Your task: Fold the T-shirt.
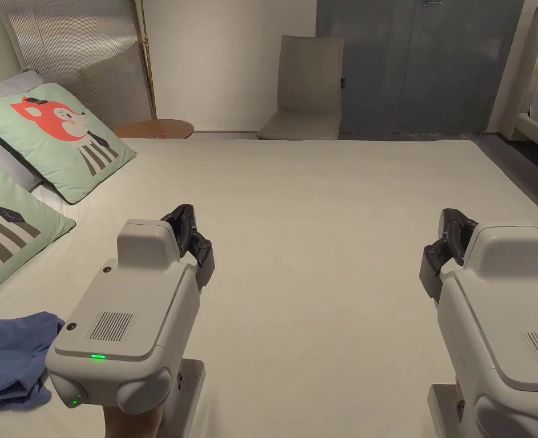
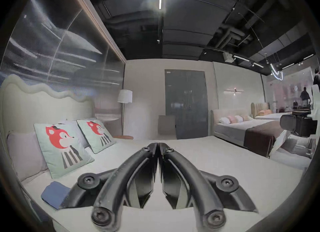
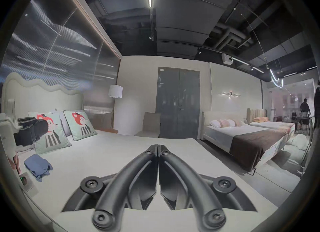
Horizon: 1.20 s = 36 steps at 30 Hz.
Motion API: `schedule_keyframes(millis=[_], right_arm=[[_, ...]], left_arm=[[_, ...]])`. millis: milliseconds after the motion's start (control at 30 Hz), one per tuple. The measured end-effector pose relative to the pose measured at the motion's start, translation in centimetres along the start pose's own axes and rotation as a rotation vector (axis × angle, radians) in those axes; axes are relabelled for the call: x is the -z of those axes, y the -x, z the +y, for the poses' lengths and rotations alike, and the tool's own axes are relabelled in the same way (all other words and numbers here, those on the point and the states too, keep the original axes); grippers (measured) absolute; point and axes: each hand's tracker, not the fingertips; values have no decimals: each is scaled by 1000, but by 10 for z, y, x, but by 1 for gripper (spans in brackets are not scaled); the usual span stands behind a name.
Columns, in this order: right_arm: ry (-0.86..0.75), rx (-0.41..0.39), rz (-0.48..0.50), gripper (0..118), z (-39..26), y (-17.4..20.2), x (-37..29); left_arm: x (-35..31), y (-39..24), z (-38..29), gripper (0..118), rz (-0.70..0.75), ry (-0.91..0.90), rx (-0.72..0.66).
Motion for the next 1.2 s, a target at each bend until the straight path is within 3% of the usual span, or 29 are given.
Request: schedule_keyframes(millis=[1200], right_arm=[[15,-18,-4,1,-6,-1,7]], left_arm=[[5,1,-8,0,2,37,13]])
